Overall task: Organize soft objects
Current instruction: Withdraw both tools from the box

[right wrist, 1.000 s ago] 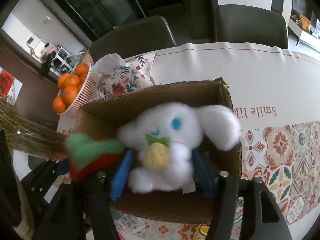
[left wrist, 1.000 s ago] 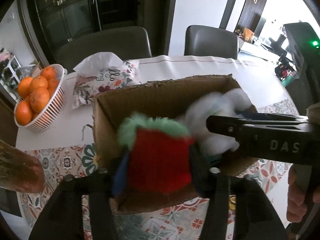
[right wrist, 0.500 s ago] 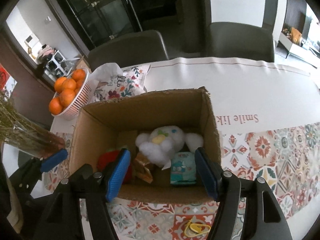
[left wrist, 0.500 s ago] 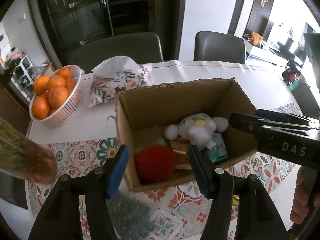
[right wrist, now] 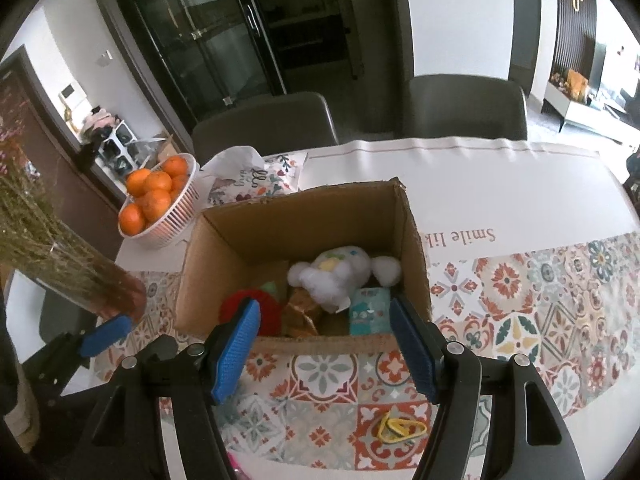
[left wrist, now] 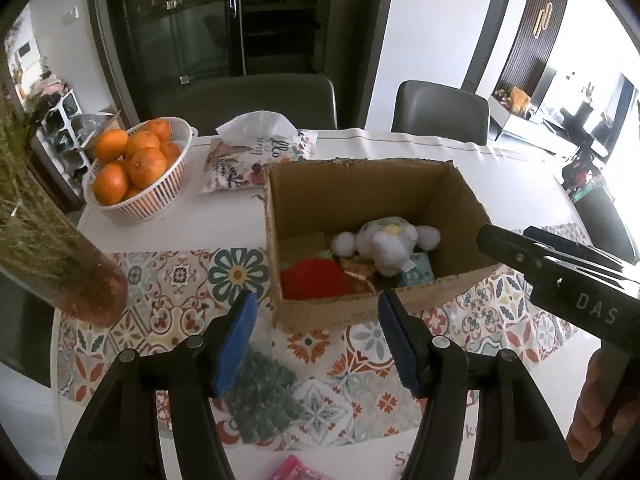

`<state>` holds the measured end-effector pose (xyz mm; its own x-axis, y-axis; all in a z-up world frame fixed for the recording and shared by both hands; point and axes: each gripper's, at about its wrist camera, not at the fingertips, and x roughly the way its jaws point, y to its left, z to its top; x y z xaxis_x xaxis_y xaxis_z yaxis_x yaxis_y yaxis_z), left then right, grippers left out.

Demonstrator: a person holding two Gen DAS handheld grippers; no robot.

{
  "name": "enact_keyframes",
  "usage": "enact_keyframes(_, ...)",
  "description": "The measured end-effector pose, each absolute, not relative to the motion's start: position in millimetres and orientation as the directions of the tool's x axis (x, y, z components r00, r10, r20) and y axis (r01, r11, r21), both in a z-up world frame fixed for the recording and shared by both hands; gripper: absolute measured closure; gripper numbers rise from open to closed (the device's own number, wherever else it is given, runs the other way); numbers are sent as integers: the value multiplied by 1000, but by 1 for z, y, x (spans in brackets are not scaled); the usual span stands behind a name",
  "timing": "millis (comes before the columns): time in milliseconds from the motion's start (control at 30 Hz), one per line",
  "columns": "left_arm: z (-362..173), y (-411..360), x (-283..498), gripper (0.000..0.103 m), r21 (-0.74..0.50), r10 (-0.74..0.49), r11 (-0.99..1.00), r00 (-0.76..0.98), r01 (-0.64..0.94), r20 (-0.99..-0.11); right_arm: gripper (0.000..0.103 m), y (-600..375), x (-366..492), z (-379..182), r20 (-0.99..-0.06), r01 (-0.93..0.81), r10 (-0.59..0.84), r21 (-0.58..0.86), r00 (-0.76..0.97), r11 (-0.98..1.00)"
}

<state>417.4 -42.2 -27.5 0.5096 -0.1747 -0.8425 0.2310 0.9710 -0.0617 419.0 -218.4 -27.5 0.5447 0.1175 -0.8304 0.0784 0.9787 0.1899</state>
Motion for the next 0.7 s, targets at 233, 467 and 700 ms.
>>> enact_keyframes(233, -22, -29, 393, 38, -42, -144, 978, 513, 207, -846, 35, -208, 395, -18, -825, 70, 111, 180, 554, 981)
enact_keyframes(467, -34, -13, 367, 36, -118, -180, 981, 483, 157, -857, 35, -199, 367, -23, -834, 86, 121, 197, 538, 977)
enact_keyframes(700, -49, -3, 343, 36, -149, -185, 982, 457, 114, -870, 35, -195, 337, -31, -834, 131, 93, 194, 544, 972)
